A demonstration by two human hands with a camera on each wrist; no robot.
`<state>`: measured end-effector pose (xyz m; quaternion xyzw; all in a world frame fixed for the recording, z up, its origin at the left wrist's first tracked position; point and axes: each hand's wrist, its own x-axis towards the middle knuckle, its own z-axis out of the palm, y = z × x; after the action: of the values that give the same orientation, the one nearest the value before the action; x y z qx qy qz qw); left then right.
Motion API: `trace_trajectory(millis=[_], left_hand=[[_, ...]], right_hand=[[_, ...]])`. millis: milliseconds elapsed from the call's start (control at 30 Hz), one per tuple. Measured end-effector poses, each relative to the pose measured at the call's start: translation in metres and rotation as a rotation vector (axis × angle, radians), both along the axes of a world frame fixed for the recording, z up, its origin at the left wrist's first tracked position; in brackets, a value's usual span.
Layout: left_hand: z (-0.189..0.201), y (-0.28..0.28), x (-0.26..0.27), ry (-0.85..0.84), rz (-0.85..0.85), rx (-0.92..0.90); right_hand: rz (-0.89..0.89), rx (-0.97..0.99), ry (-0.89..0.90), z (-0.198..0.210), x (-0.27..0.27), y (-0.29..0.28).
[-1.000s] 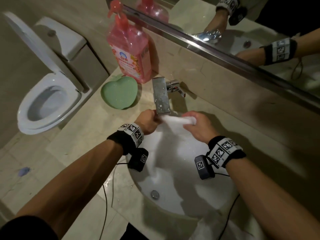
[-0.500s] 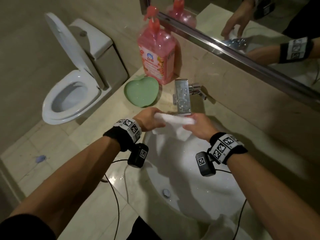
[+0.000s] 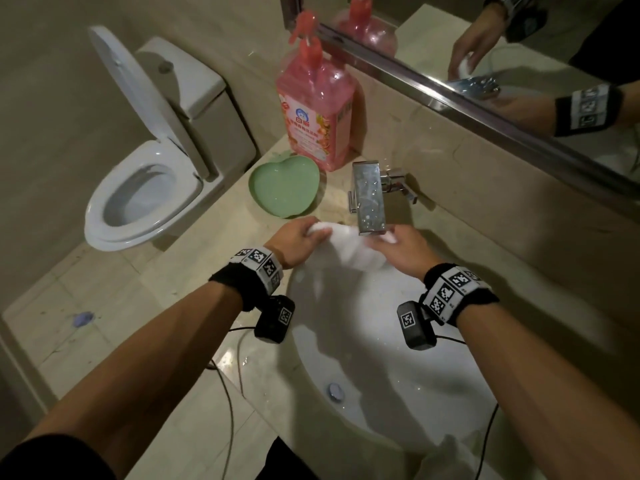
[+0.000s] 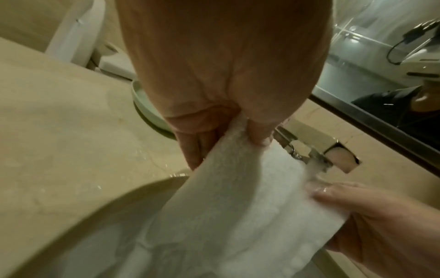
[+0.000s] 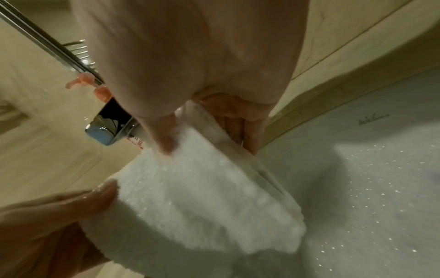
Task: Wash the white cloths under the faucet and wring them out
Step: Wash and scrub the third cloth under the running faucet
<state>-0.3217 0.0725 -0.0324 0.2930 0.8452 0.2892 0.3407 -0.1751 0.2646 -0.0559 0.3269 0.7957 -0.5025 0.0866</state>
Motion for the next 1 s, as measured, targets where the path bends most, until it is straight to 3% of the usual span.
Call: trace_trajectory(millis=[200,300,400,567,700,833,933,1000], left_hand=[[-0.023,0.04,0.026,0.073,0.032,-0.137],[-0.028,0.062,0.039,-0.125,0.113,-0.093],[-0.027,0.074,0.054,-0.333,0.198,0.075],[-0.022,0.074,0.065,-0.583,0.307,0.174],[-0.03,0.057,0.048,-0.348,0.047,0.101],[-0.036,0.047,0.043,-0.113,-0.192,-0.039],[-0.041,0.052,0.05,-0.101,-0.176,-0.012],[-0.041,0.058,0.049,0.024,-0.186,0.017]], right_hand=[[-0.154,0.065,0.009,-0.008,0.02,0.007],[-0.206,0.067,-0.012,-0.011,0.024,0.005],[-0.165,0.038,-0.005,-0.012,0.025,-0.006],[-0.101,0.069,0.011,-0.014,0.012,-0.012],[-0.156,-0.016,0.048,-0.017,0.004,-0.004],[-0.327,-0.266,0.092,-0.016,0.007,0.004],[-0.42,-0.471,0.141,-0.012,0.01,0.007],[-0.399,-0.475,0.128,-0.009,0.014,0.013]])
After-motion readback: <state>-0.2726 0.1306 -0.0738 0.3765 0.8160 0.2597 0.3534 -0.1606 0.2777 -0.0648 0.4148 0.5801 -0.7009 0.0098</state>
